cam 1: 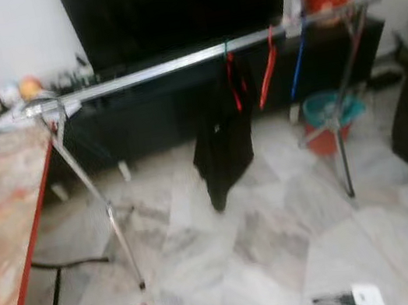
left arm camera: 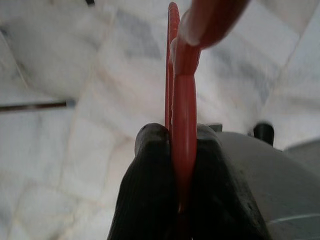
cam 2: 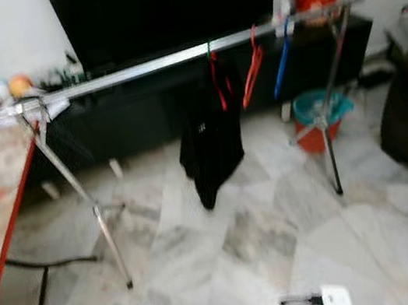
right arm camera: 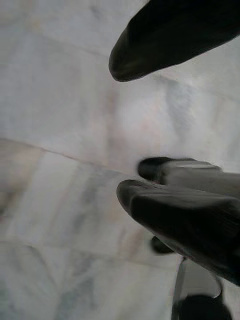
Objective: Hang hanger
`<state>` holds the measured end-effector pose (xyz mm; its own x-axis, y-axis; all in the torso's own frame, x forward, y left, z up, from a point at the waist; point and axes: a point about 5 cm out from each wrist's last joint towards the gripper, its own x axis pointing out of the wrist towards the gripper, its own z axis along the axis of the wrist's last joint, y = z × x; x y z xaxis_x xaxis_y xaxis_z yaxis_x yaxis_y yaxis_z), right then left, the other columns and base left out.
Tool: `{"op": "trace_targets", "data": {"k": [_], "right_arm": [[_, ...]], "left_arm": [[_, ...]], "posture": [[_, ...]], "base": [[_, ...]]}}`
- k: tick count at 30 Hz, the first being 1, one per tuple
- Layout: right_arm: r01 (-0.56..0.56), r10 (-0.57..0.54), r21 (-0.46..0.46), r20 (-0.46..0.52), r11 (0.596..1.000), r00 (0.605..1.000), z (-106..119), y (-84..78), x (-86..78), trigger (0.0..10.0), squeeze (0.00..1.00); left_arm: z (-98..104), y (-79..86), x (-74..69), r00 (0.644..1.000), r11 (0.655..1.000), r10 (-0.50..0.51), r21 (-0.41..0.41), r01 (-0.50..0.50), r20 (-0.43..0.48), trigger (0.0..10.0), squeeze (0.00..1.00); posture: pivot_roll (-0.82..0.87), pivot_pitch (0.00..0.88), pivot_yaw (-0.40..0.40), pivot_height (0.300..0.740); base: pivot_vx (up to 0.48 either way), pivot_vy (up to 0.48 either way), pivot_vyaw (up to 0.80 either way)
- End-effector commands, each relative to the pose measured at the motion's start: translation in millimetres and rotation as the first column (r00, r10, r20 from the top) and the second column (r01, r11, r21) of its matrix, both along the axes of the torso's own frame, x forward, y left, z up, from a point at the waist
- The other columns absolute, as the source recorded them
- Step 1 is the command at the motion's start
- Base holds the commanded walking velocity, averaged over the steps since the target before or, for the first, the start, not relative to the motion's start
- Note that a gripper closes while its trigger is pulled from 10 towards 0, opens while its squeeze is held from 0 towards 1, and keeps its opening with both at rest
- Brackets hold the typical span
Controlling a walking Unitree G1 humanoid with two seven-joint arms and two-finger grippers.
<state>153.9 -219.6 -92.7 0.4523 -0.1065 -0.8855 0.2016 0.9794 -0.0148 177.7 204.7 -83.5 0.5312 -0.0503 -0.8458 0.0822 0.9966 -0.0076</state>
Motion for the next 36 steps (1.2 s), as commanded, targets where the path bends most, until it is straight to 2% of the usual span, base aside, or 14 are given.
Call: {"op": "trace_targets", "data": {"k": [1,8,36], "right_arm": [[-0.044,0.044,0.020,0.011,0.999,0.999,0.4,11.9,6.5,10.0,0.00],[-0.034,0.034,0.021,0.006,0.999,0.999,0.0,12.4,6.1,10.0,0.00],[-0.004,0.004,0.021,0.013,1.000,1.000,-0.7,13.5,4.6,10.0,0.00]], "left_arm": [[-0.2,11.4,-4.4,1.000,0.999,0.005,0.035,-0.004,-0.022,10.0,0.00],[-0.3,10.9,-4.3,1.000,0.999,0.000,0.033,0.001,-0.024,10.0,0.00],[-0.5,10.3,-4.8,1.000,0.999,-0.014,0.028,0.015,-0.027,10.0,0.00]], "posture": [[0.09,0.000,0.021,0.732],[0.09,0.000,0.024,0.732],[0.10,0.000,0.027,0.732]], "base": [[0.394,0.000,0.00],[0.392,0.000,0.67],[0.393,0.000,0.00]]}}
